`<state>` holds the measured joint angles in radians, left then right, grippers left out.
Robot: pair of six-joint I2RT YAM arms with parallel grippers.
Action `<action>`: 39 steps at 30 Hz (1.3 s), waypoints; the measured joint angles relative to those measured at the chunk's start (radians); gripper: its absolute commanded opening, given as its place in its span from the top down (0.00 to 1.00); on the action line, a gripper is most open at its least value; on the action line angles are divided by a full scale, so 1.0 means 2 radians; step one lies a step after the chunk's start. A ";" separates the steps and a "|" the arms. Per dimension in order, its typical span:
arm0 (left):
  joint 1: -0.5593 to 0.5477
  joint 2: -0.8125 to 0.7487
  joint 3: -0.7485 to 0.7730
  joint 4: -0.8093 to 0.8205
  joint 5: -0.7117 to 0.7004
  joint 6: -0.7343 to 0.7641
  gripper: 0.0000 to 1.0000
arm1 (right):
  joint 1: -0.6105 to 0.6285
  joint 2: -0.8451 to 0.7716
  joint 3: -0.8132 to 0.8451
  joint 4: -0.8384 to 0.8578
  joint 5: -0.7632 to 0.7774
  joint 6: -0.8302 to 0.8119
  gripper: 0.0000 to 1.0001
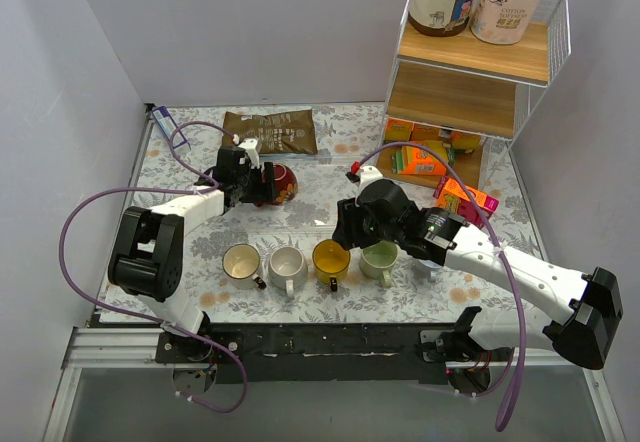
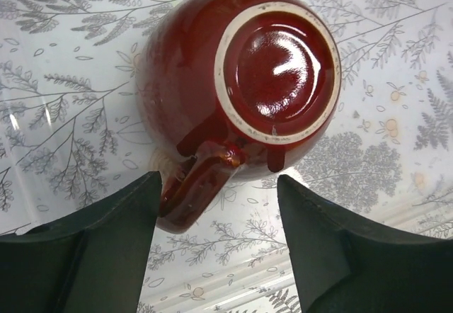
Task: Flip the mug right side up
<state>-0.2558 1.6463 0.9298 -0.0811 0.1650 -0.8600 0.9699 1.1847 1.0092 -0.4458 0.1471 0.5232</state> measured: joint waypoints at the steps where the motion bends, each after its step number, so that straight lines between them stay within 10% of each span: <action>1: 0.000 0.000 0.000 0.001 0.004 0.000 0.40 | 0.000 0.000 0.000 0.000 0.000 0.000 0.44; 21: -0.002 0.004 0.003 0.003 0.024 0.016 0.71 | 0.000 -0.009 -0.013 0.000 0.000 0.001 0.45; 25: -0.006 0.016 0.015 0.002 0.015 0.026 1.00 | 0.000 -0.009 -0.013 0.000 0.000 0.001 0.45; 39: -0.015 0.010 0.026 -0.016 -0.011 -0.029 1.00 | 0.000 -0.009 -0.013 0.007 -0.008 0.003 0.45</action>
<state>-0.2855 1.6657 0.9813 -0.1127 0.1436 -0.9180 0.9699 1.1675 0.9833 -0.4313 0.1314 0.5297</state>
